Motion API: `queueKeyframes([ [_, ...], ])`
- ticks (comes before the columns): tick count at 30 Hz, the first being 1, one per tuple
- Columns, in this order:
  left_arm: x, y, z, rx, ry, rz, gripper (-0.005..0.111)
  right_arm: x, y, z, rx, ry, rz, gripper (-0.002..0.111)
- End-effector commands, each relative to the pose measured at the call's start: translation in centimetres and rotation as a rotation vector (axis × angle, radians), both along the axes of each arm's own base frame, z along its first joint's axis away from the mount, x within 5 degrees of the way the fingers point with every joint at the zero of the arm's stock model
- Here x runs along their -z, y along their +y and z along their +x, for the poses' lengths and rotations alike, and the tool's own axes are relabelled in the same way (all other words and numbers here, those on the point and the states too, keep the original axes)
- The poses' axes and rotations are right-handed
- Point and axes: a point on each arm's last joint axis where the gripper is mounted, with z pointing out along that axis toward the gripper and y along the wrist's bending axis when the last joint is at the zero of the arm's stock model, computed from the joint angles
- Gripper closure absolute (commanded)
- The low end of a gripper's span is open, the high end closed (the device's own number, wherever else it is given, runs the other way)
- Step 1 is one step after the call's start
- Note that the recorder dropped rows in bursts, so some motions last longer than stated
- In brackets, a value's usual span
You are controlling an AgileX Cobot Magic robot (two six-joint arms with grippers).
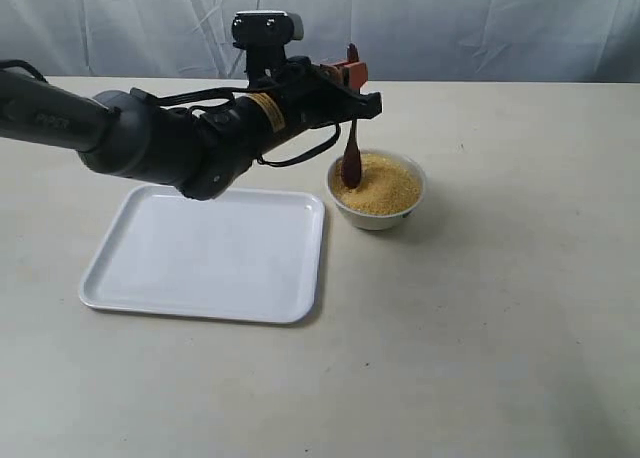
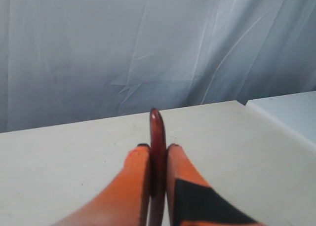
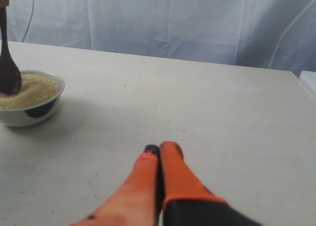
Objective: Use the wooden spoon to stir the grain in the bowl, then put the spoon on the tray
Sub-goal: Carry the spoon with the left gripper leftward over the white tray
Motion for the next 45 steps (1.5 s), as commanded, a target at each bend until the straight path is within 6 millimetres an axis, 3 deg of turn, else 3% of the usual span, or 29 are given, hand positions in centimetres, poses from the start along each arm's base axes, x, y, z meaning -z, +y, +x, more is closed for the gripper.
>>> queueKeyframes([
  [1, 1.0, -0.2, 0.0, 0.010, 0.045, -0.006, 0.107, 0.0, 0.0, 0.0, 0.004, -0.012, 0.001, 0.108],
  [12, 0.9, -0.4, -0.2, 0.022, 0.140, -0.136, 0.107, 0.0, 0.0, 0.0, 0.004, -0.012, 0.001, 0.108],
  [18, -1.4, -0.1, 0.0, 0.011, 0.063, -0.249, 0.107, 0.0, 0.0, 0.0, 0.004, -0.012, 0.001, 0.108],
  [22, -2.1, 0.4, 0.1, 0.005, 0.016, -0.187, 0.107, 0.0, 0.0, 0.0, 0.004, -0.012, 0.001, 0.108],
  [29, -1.5, 0.3, -0.2, 0.084, 0.002, -0.019, 0.107, 0.0, 0.0, 0.0, 0.004, -0.012, 0.001, 0.108],
  [33, -3.2, 0.5, -0.5, 0.065, 0.022, -0.041, 0.107, 0.0, 0.0, 0.0, 0.004, -0.012, 0.001, 0.108],
  [38, -6.8, 3.5, -0.6, -0.137, 0.228, -0.076, 0.107, 0.0, 0.0, 0.0, 0.004, -0.012, 0.001, 0.108],
  [42, -7.6, 7.1, -2.5, -0.268, 0.340, -0.180, 0.107, 0.0, 0.0, 0.0, 0.004, -0.012, 0.001, 0.108],
  [45, -7.0, 9.3, -4.8, -0.306, 0.366, -0.299, 0.107, 0.0, 0.0, 0.0, 0.004, -0.012, 0.001, 0.108],
])
